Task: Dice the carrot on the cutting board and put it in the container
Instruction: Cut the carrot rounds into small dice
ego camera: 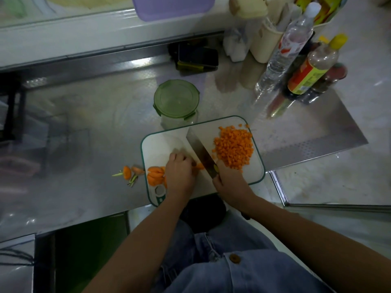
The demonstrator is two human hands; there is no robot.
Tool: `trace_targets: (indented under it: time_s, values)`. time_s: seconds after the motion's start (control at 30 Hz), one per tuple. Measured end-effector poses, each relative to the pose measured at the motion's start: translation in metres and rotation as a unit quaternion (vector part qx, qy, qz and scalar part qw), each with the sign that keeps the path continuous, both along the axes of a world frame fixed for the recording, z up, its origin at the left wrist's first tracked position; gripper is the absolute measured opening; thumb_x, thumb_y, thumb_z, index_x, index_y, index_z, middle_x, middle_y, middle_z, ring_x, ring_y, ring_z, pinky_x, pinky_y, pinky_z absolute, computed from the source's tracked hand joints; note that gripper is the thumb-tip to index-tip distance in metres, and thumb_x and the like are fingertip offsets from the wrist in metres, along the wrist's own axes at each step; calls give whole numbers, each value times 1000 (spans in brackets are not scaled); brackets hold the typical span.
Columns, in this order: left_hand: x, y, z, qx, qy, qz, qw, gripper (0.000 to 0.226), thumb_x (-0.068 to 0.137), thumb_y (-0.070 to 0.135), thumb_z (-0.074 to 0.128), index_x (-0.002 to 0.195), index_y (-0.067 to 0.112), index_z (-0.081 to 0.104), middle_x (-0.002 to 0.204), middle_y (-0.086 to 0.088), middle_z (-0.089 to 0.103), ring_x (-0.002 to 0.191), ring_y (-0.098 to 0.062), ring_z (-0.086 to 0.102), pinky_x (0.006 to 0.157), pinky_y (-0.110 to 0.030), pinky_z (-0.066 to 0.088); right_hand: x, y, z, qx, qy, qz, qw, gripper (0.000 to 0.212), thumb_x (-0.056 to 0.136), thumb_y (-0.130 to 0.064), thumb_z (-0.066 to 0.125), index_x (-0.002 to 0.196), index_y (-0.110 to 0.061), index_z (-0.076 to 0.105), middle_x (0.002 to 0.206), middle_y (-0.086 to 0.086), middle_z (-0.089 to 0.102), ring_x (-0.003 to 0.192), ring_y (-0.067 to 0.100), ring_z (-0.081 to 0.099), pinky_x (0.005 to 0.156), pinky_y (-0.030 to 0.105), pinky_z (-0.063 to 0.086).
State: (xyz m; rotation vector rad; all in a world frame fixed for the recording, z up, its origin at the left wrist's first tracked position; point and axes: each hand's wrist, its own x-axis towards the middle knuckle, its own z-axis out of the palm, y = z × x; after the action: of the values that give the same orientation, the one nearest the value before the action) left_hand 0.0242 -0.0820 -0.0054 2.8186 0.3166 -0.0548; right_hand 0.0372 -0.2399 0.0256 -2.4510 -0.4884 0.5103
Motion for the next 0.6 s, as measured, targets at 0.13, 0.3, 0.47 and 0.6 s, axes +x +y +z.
trace_targets:
  time_s: [0.13,0.3,0.47,0.6]
  values:
    - [-1,-2,4,20,4,-5,1000,5,64,17,75,69,15,75,69,-8,60,76,-31,53,56,-31,40,-3,3,-3,-29,11,7,999,32,91,-10,46,123,-5,43,69,7,50,61,24,51,51,34,38]
    - [3,-3,9,43,8,-12,999,6,63,21,76,67,16,75,67,-7,60,75,-31,52,55,-29,31,-3,12,-6,-52,24,1,998,36,93,-13,46,127,-4,41,77,9,53,67,23,51,48,26,25]
    - [5,-4,11,42,34,0,999,10,71,23,72,75,15,76,75,-9,61,85,-31,51,59,-30,27,3,17,-5,-7,3,-14,1000,36,93,-12,46,127,-4,43,62,-6,41,60,19,46,55,34,34]
    - [6,-3,9,10,23,28,999,11,75,18,67,80,16,77,77,-9,62,88,-31,49,60,-32,31,0,10,-2,-4,-3,-11,1000,43,90,-9,47,132,-4,39,62,-1,46,57,23,51,55,44,45]
